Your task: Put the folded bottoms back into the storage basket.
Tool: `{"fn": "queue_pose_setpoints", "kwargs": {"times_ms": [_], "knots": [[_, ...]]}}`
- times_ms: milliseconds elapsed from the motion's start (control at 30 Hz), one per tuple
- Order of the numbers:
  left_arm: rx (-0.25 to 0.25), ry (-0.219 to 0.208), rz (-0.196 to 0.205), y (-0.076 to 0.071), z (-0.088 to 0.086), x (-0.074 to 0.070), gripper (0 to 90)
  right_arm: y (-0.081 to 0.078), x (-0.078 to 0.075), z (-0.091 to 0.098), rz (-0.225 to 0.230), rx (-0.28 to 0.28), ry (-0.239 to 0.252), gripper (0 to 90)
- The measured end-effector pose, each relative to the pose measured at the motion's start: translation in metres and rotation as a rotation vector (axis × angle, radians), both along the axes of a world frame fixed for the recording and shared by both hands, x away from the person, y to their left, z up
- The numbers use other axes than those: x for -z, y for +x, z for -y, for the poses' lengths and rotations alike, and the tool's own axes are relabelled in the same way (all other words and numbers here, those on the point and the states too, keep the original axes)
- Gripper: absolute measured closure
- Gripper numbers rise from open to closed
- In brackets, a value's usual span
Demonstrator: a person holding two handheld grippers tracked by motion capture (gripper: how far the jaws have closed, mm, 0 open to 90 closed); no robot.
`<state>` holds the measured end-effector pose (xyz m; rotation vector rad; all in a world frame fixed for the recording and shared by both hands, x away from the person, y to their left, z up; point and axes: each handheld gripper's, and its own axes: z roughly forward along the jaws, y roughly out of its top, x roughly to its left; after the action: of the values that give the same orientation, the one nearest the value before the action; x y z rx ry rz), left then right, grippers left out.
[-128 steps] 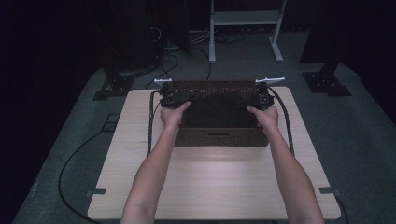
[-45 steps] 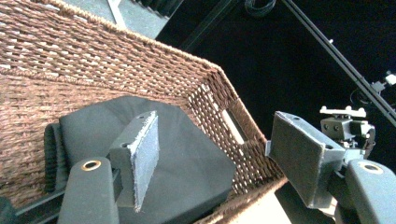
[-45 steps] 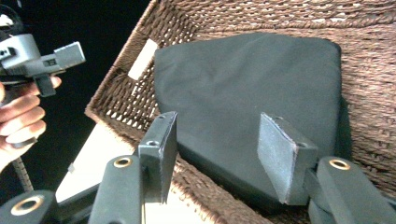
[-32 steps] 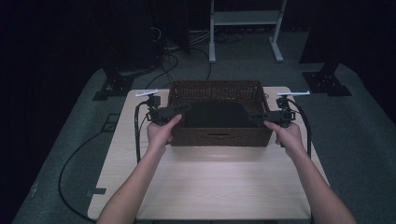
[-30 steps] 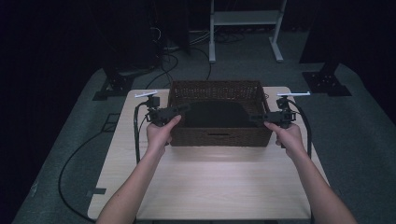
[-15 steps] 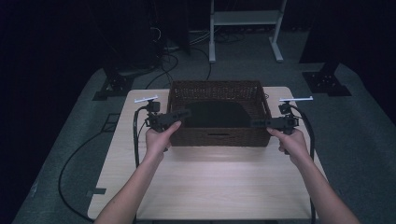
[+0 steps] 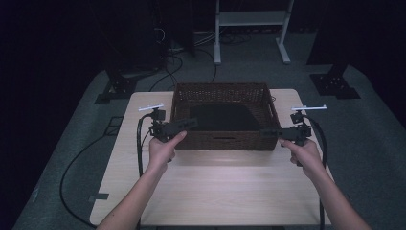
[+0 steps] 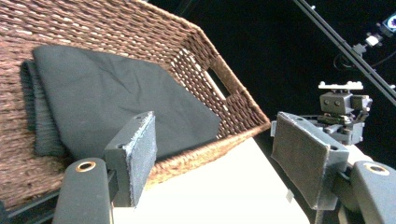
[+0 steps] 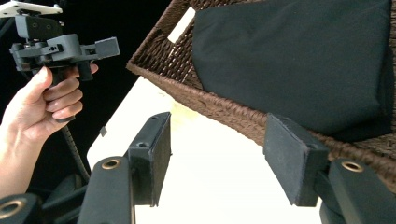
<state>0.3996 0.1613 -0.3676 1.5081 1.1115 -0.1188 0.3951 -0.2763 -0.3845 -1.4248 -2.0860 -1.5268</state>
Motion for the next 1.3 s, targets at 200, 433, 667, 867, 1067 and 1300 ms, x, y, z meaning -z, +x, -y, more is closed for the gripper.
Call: {"fn": "queue_pose_setpoints", "kwargs": {"times_ms": [200, 433, 667, 867, 1067, 1300], "knots": [[0.019, 0.003, 0.008, -0.009, 0.002, 0.001, 29.1, -0.009, 0.001, 0.0, 0.01, -0.02, 0.005, 40.8], [0.031, -0.005, 0.011, -0.017, 0.0, 0.004, 28.4, -0.02, 0.003, -0.001, 0.022, -0.042, 0.008, 40.1], [0.044, -0.004, 0.003, -0.025, -0.003, 0.011, 27.8, -0.03, 0.008, 0.001, 0.021, -0.053, 0.016, 39.6], [0.047, 0.0, -0.001, -0.03, -0.005, 0.015, 27.5, -0.034, 0.015, 0.003, 0.013, -0.056, 0.011, 38.8], [0.059, 0.008, 0.002, -0.037, -0.004, 0.019, 27.1, -0.038, 0.021, 0.006, 0.005, -0.06, 0.017, 37.6], [0.069, 0.009, -0.004, -0.04, -0.005, 0.025, 26.4, -0.043, 0.027, 0.004, -0.001, -0.069, 0.007, 36.1]]}}
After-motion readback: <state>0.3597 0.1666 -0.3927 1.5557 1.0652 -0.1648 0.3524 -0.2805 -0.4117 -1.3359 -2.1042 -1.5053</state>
